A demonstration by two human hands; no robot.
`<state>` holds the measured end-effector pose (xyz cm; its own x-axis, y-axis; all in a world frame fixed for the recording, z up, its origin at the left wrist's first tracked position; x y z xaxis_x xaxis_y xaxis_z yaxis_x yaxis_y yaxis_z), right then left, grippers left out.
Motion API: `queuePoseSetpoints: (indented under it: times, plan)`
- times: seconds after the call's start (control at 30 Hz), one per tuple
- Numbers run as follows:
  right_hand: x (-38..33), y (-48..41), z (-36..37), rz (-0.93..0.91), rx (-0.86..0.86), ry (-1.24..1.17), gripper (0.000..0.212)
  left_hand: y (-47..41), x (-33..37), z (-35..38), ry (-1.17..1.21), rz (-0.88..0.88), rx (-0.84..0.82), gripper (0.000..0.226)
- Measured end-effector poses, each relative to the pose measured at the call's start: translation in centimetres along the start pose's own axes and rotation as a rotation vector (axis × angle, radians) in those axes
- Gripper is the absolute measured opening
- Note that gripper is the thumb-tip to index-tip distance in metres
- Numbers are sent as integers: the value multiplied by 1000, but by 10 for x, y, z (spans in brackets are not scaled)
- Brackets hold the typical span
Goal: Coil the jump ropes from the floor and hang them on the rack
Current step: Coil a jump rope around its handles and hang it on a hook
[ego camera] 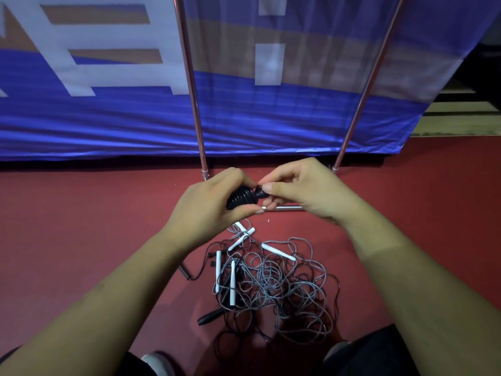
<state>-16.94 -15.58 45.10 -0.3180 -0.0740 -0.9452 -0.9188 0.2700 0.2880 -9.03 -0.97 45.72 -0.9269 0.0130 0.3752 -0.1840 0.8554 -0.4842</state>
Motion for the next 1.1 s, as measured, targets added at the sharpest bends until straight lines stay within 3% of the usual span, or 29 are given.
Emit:
queuePoseSetpoints:
  times: [0.2, 0.27, 0.33, 0.47, 0.57, 0.77, 0.87, 1.0, 1.1]
  plan:
    - [-9, 4, 5, -101, 173, 506, 11, 1, -3, 1, 3, -35, -9, 43]
    - [-11, 4, 5, -104, 229, 526, 13, -1, -3, 1, 72, -62, 25, 42]
    - [-11, 0, 0, -78, 277, 380, 17, -1, -3, 0, 185, -123, 86, 37]
    - [-8, -7, -5, -1, 250, -295, 23, -4, -3, 1, 326, -187, 200, 25]
    - [-12, -11, -5, 3, 220, -478, 21, -7, -10, 2, 422, -251, 248, 22]
    - [-24, -14, -5, -69, 283, -373, 10, -11, -7, -8, 298, -202, 199, 26]
    - [-41, -15, -9, -112, 345, -124, 16, -19, -9, -21, 221, -168, 193, 29]
    - [-87, -19, -10, -150, 390, 187, 6, -36, -18, -47, 211, -173, 266, 30]
    - [-135, -32, -17, -218, 436, 150, 6, -63, -28, -75, 317, -251, 380, 35]
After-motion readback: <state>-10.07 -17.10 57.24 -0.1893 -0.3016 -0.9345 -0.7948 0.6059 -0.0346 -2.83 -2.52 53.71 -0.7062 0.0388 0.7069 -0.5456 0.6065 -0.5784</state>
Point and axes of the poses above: each hand's wrist, its own y-axis away from the middle knuckle, its own z-axis out of the palm, x = y × z, the point moved 6 cm from there along -y, towards the middle knuckle, and after that the axes turned 14 degrees about z, right-handed, at the moved point
